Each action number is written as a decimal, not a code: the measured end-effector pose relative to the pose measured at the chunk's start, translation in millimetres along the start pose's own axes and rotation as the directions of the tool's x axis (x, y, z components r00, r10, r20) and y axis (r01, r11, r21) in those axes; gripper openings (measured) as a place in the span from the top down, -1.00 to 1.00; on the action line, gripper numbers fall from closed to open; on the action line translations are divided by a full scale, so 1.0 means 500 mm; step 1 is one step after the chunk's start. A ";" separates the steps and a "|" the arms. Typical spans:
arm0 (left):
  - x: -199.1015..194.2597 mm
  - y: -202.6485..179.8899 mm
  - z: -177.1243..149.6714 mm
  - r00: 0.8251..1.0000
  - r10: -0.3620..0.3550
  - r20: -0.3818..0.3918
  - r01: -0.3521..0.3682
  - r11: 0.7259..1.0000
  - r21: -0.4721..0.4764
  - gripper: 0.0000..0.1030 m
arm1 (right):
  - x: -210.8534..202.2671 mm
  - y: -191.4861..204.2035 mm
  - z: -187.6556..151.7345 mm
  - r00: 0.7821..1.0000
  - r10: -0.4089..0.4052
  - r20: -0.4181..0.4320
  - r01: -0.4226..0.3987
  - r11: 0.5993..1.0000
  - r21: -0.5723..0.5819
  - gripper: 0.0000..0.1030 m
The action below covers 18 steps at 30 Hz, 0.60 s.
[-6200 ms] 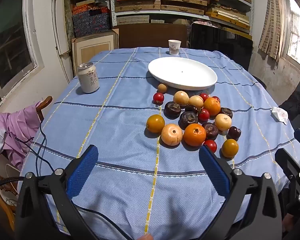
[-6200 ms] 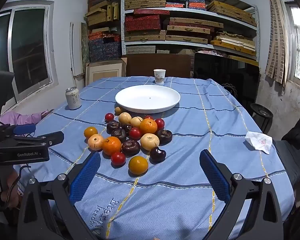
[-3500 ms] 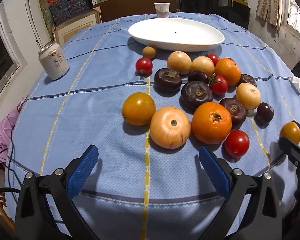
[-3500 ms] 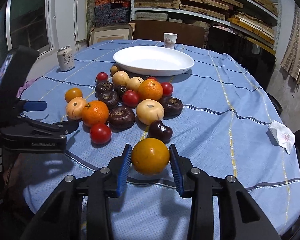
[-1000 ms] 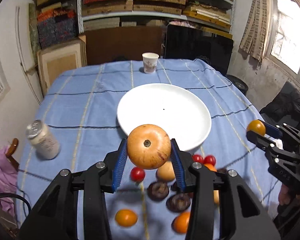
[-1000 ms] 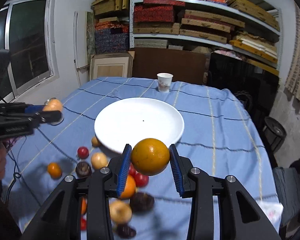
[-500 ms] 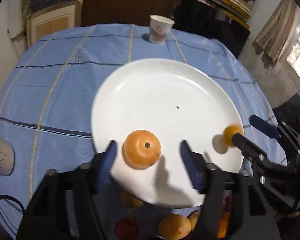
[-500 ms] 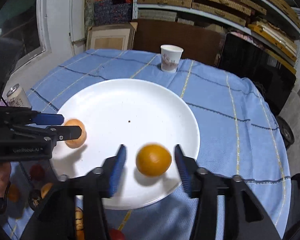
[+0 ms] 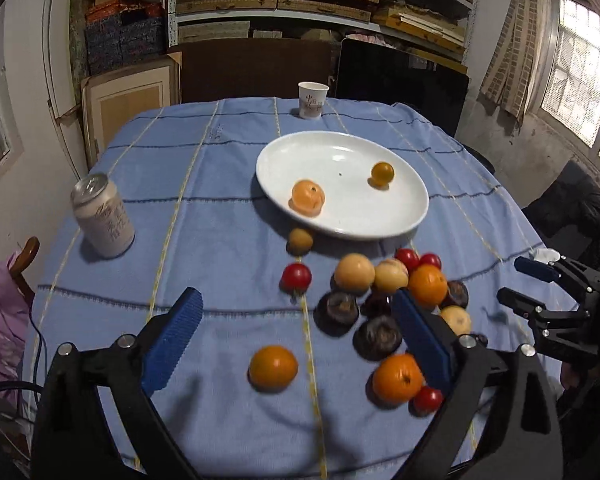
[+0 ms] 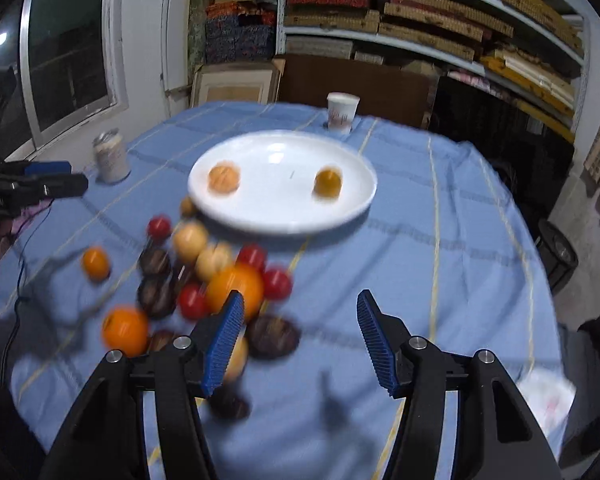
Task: Organize fruits
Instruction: 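Grasp a dark purple fruit with the right tool while the left grasps an orange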
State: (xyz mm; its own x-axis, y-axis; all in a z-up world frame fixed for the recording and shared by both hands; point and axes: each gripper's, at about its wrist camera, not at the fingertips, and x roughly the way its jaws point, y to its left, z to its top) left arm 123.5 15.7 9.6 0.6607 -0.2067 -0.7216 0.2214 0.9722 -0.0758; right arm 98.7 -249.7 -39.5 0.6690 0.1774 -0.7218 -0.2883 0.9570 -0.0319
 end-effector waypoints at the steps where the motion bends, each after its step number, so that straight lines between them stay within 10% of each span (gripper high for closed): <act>1: -0.008 -0.002 -0.023 1.000 0.014 0.003 -0.014 1.000 0.006 -0.81 | 0.000 0.013 -0.022 1.000 -0.002 -0.013 0.002 1.000 -0.004 -0.15; 12: -0.022 0.014 -0.175 0.993 0.098 -0.058 -0.099 0.995 -0.015 -0.81 | 0.035 0.089 -0.081 0.999 -0.034 -0.037 0.035 0.999 0.006 -0.13; 18: -0.014 0.023 -0.183 0.990 0.123 -0.067 -0.125 0.992 -0.025 -0.81 | 0.056 0.090 -0.065 0.997 -0.059 -0.047 0.060 0.998 0.024 0.34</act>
State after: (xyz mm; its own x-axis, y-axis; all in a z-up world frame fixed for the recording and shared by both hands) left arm 56.0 38.4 -49.1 0.6336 -0.0778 -0.7697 0.1192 0.9929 -0.0022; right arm 82.0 -209.2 -83.7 0.6516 0.1094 -0.7506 -0.2311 0.9711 -0.0590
